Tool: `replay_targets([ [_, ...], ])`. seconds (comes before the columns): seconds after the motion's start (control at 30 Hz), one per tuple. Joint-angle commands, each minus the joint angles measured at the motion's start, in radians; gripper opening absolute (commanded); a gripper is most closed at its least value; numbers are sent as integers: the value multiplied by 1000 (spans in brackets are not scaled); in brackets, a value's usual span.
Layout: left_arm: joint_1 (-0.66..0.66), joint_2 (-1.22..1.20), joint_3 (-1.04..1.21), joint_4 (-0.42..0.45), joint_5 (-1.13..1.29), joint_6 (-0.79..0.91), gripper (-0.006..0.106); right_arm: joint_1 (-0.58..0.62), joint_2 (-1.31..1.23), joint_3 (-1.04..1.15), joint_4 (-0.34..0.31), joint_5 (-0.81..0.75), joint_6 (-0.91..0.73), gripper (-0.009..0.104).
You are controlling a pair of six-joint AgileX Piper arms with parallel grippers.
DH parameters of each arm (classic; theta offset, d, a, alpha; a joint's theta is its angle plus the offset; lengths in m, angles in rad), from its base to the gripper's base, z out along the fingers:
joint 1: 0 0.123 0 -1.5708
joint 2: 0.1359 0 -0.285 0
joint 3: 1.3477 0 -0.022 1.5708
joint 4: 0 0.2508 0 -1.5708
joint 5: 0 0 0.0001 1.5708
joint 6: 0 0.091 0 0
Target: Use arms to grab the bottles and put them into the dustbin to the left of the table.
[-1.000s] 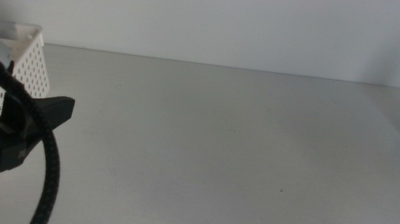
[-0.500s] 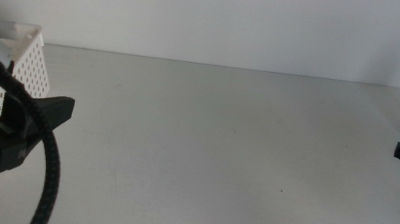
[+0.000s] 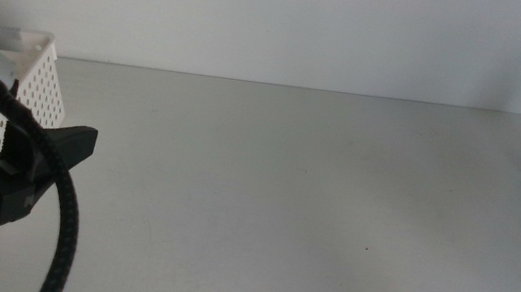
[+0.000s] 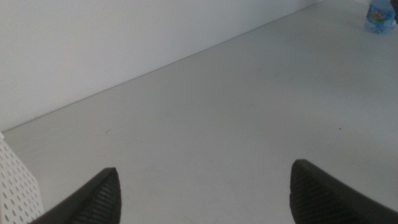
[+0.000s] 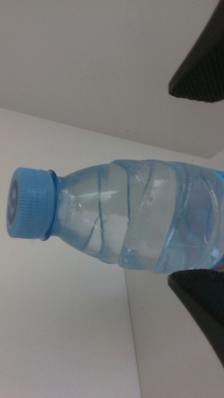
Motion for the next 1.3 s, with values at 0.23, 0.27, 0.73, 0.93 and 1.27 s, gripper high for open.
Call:
replay_targets([
  [0.23,-7,-1,-27,-3,-74,-11,92,-25,35,-117,-24,-25,-17,94],
  [0.27,-7,-1,-27,-3,-74,-11,92,-25,43,-126,-26,-25,-17,94],
  [0.73,-7,-1,-27,-3,-74,-11,92,-25,151,-296,-57,-4,-30,90],
  [0.93,-7,-1,-27,-3,-74,-11,92,-26,156,-302,-50,48,-66,40],
  [1.27,-7,-1,-27,-3,-74,-11,92,93,49,-309,-212,131,74,-1],
])
